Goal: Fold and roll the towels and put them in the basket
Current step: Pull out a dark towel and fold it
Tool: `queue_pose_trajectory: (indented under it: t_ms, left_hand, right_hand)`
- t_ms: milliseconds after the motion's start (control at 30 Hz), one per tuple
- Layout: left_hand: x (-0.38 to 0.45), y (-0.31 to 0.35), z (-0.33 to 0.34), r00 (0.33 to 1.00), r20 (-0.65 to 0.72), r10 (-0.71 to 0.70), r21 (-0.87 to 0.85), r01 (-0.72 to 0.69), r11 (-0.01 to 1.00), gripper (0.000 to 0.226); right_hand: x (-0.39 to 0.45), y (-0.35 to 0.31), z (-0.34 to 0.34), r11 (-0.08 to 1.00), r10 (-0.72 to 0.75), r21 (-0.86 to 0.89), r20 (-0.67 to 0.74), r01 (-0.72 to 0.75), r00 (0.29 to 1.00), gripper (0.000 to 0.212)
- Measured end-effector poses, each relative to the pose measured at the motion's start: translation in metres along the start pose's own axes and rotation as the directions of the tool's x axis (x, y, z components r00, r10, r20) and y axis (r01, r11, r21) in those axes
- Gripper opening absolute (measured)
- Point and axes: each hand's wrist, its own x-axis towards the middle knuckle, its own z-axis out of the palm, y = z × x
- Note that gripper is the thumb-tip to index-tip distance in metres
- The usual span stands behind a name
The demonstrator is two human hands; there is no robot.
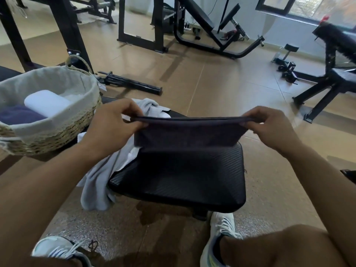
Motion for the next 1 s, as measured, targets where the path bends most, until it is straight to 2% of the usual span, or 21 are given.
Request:
queue_pose_trajectory:
  t_ms: [67, 133, 200, 267, 333, 400, 500, 567, 633, 800, 867, 1000]
  left_hand:
    - [-0.003, 0.004, 0.000, 0.994, -0.058, 0.095, -0.006, -0.095, 0.995, 0.020]
    - [-0.008, -0.001, 0.005, 0.985, -0.012, 0.170, 0.058, -0.169, 0.984, 0.024]
    - [-0.016, -0.011, 0.017, 0.979, 0.085, 0.185, 0.148, -0.196, 0.969, 0.031]
    - [-0.026, -0.023, 0.031, 0.958, 0.258, 0.129, 0.212, -0.186, 0.959, 0.033]
    - [-0.036, -0.032, 0.043, 0.890, 0.456, 0.007, 0.323, -0.173, 0.931, 0.027]
    - [-0.042, -0.040, 0.048, 0.835, 0.549, -0.036, 0.399, -0.224, 0.889, 0.027]
    - [-0.042, -0.047, 0.043, 0.836, 0.549, 0.016, 0.363, -0.255, 0.896, 0.022]
    - [-0.040, -0.051, 0.037, 0.826, 0.563, 0.042, 0.345, -0.280, 0.896, 0.015]
    - [-0.036, -0.055, 0.033, 0.810, 0.583, 0.064, 0.336, -0.312, 0.889, 0.013]
    - [-0.034, -0.057, 0.031, 0.796, 0.599, 0.088, 0.353, -0.361, 0.863, 0.015]
    - [-0.034, -0.057, 0.033, 0.816, 0.574, 0.073, 0.366, -0.335, 0.868, 0.021]
    - [-0.033, -0.058, 0.033, 0.839, 0.541, -0.057, 0.364, -0.173, 0.915, 0.025]
  right_hand:
    - [-0.003, -0.002, -0.004, 0.998, -0.065, 0.019, -0.125, 0.067, 0.990, 0.010]
    - [-0.008, 0.003, 0.000, 0.998, -0.062, -0.013, -0.089, 0.061, 0.994, 0.011]
    - [-0.016, 0.017, 0.012, 0.990, -0.036, -0.133, 0.031, 0.040, 0.999, 0.014]
    - [-0.026, 0.035, 0.026, 0.965, 0.008, -0.258, 0.197, 0.044, 0.980, 0.022]
    - [-0.035, 0.048, 0.036, 0.949, 0.042, -0.304, 0.372, 0.079, 0.927, 0.032]
    - [-0.037, 0.057, 0.038, 0.932, 0.042, -0.337, 0.464, 0.133, 0.885, 0.037]
    - [-0.037, 0.062, 0.032, 0.911, 0.007, -0.354, 0.523, 0.209, 0.853, 0.032]
    - [-0.041, 0.061, 0.030, 0.913, -0.022, -0.327, 0.557, 0.244, 0.830, 0.022]
    - [-0.043, 0.062, 0.030, 0.913, -0.057, -0.312, 0.540, 0.262, 0.840, 0.014]
    - [-0.038, 0.063, 0.030, 0.898, -0.075, -0.351, 0.472, 0.265, 0.878, 0.011]
    - [-0.036, 0.063, 0.031, 0.893, -0.057, -0.367, 0.481, 0.260, 0.875, 0.010]
    - [-0.034, 0.067, 0.032, 0.907, -0.037, -0.354, 0.473, 0.228, 0.880, 0.018]
